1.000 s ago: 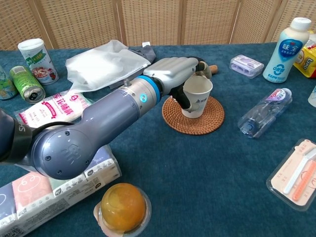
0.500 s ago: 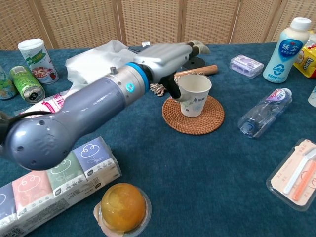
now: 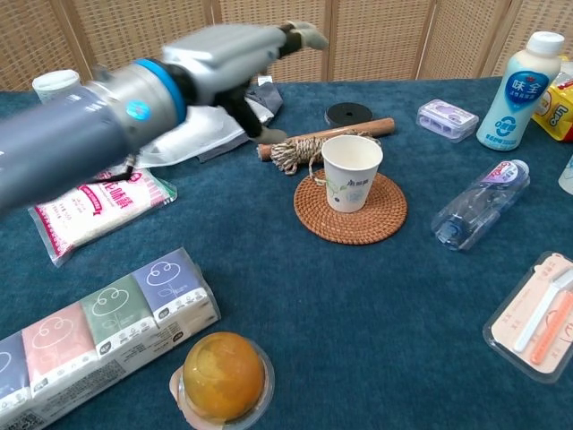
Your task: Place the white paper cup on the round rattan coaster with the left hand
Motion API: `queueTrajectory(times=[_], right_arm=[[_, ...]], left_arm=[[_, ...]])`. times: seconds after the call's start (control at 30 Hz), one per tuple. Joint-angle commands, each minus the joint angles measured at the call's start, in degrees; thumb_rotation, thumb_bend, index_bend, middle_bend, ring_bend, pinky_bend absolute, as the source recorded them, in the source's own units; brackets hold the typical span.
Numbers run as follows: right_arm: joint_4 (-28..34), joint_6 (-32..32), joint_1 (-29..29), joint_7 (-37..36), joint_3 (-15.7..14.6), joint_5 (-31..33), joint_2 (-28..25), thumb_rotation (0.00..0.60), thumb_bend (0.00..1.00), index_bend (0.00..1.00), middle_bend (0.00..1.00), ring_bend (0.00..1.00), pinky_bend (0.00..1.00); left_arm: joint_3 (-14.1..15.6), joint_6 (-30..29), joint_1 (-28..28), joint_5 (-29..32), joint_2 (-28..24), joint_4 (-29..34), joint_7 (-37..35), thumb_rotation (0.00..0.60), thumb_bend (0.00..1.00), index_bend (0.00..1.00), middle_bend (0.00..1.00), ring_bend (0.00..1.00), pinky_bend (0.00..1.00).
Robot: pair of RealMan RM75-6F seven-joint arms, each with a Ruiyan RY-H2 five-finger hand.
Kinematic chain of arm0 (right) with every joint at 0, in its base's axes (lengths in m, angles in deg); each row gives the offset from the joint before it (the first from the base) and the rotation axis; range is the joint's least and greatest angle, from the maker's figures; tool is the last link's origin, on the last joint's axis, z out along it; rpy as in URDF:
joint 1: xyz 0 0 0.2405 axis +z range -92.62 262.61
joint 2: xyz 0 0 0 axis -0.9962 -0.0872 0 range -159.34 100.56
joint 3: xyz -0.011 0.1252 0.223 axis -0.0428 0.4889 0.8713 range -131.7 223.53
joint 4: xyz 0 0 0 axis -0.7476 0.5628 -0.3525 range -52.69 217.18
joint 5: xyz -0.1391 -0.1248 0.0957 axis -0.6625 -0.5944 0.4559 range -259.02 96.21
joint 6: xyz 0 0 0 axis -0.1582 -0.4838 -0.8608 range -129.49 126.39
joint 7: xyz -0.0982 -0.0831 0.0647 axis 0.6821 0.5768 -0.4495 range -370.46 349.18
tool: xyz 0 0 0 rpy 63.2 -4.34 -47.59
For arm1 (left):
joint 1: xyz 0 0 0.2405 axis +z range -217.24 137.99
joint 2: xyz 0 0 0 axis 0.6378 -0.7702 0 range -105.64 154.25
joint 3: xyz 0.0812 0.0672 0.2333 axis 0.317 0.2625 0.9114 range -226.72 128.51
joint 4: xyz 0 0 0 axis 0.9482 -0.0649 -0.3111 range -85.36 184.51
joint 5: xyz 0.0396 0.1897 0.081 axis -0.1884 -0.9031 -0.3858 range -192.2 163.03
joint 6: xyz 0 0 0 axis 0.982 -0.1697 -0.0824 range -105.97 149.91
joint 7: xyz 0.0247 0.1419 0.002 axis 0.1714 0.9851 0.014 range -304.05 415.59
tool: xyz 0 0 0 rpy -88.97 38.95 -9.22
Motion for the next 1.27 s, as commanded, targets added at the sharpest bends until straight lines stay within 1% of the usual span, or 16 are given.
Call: queueTrajectory(times=[0.03,0.23,0.27,0.37,0.47,0.57,0.73,0.93,1.07,1.27], right_arm=[[0.19,-0.12,-0.03,0.5,-0.1,-0.27,0.14,0.6,0.0,0.0,0.0,0.0,0.05],[0.5,-0.26,0.0,2.21,-0.24,-0.49,0.63,0.6,0.0,0.0,0.0,0.0,0.05],[0.52,-0.29,0.0,2.5,-0.25,-0.5,0.74,0.6,0.0,0.0,0.0,0.0,0.05],[0.49,-0.03,0.17,3.31,-0.36,-0.58,1.11,0.6,0.0,0.0,0.0,0.0,0.05],[0.45,0.42,0.47,4.31,-0.54,-0.81,1.62,0.6,0.0,0.0,0.0,0.0,0.05],[0.5,0.55,0.64,5.34,-0.73,-1.23,2.11,0.6,0.0,0.0,0.0,0.0,0.05],[0.72,0.88,0.86,6.88,-1.11,-1.76,2.91,0.6,0.0,0.0,0.0,0.0,0.05],[0.51,0.91,1.05,7.81,-1.29,-2.4,3.49,0.6,0.0,0.0,0.0,0.0,0.05],[0.28,0.54,0.94,6.74,-1.24,-2.85,3.29,0.6,0.0,0.0,0.0,0.0,0.05],[-0.11,-0.05,0.67,5.75,-0.85,-2.42,2.84,0.6,0.0,0.0,0.0,0.0,0.05]], left_arm=[[3.55,-2.31,4.64,-2.88,-9.62,7.62,-0.47,0.6,0.3,0.0,0.0,0.0,0.22],[8.51,-7.26,11.67,-7.72,-23.16,15.21,-3.57,0.6,0.3,0.0,0.0,0.0,0.17],[9.55,-8.63,13.41,-8.57,-25.94,16.5,-4.54,0.6,0.3,0.0,0.0,0.0,0.16],[11.98,-12.35,17.89,-10.63,-31.69,18.8,-8.57,0.6,0.3,0.0,0.0,0.0,0.15],[14.64,-15.97,22.06,-13.44,-35.68,18.88,-12.01,0.6,0.3,0.0,0.0,0.0,0.14],[16.67,-19.78,26.25,-14.95,-38.0,18.3,-15.04,0.6,0.3,0.0,0.0,0.0,0.13],[18.66,-23.12,31.58,-14.77,-39.19,16.55,-20.13,0.6,0.3,0.0,0.0,0.0,0.13],[20.3,-29.56,38.51,-15.88,-37.35,14.71,-23.15,0.6,0.3,0.0,0.0,0.0,0.12],[20.63,-33.46,42.58,-15.99,-35.92,15.21,-22.55,0.6,0.3,0.0,0.0,0.0,0.1],[20.62,-35.37,45.73,-16.22,-35.33,15.91,-21.04,0.6,0.3,0.0,0.0,0.0,0.08]])
